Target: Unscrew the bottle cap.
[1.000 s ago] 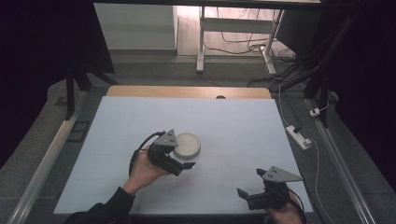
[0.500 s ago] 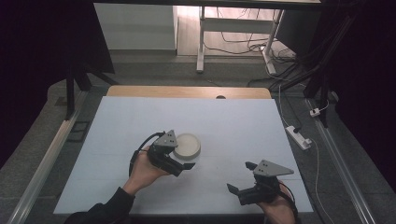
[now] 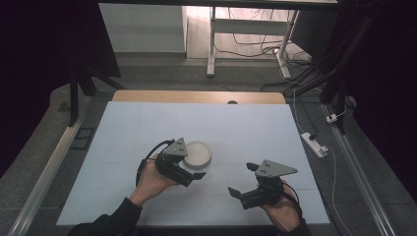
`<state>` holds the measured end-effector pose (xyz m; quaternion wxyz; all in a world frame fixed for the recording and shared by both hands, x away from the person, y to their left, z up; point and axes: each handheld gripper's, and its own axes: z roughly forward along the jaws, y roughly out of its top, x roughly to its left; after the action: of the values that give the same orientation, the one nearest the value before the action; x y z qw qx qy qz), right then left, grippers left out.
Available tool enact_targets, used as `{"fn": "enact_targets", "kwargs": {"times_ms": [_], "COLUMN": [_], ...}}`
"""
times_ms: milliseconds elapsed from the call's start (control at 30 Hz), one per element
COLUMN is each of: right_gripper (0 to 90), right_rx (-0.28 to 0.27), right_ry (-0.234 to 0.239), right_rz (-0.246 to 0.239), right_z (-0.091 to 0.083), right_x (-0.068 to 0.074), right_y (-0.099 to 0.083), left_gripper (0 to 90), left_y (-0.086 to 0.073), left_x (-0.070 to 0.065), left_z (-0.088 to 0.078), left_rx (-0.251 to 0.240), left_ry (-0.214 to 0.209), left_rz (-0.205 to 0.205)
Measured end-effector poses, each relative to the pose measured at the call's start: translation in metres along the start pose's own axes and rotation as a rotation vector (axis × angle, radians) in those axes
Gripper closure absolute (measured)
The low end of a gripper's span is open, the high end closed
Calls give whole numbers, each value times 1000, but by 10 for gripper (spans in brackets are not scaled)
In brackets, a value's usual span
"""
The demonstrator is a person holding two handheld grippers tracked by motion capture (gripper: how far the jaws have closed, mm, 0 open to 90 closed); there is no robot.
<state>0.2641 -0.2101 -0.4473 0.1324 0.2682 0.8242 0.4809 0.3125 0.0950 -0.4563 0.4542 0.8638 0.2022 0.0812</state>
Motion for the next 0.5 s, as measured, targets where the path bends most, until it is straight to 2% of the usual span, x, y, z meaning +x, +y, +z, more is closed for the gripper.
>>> {"fn": "enact_targets", "kwargs": {"times_ms": [200,500], "right_gripper": [0,0], "right_rx": [-15,12], "right_ry": [19,42], "right_rz": [-6,-17], "right_z": [8,24], "right_x": [2,6], "right_y": [13,29], "left_gripper": [73,73], "left_y": [0,0], "left_x": [-1,-2], "left_z": [1,3], "left_rx": [3,7], "left_ry": [-2,-5], "left_rz": [3,4]}}
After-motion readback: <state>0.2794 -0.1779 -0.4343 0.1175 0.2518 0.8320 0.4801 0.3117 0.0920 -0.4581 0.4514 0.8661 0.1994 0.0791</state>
